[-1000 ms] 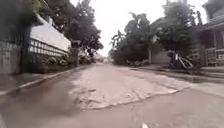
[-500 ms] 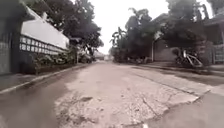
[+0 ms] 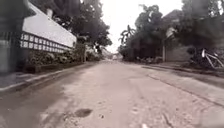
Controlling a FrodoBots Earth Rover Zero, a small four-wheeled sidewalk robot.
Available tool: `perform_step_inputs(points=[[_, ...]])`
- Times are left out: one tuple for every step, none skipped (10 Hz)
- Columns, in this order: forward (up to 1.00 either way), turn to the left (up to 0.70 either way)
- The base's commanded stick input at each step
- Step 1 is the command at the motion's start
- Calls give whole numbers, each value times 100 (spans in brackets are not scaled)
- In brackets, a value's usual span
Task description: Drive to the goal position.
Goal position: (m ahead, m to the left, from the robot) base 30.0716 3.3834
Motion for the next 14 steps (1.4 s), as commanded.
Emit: perform_step_inputs(points=[[100,0],[100,0],[100,0],[100,0],[100,0],[100,0],[100,0],[100,0],[100,0],[100,0],[100,0],[100,4],[100,17],[100,38]])
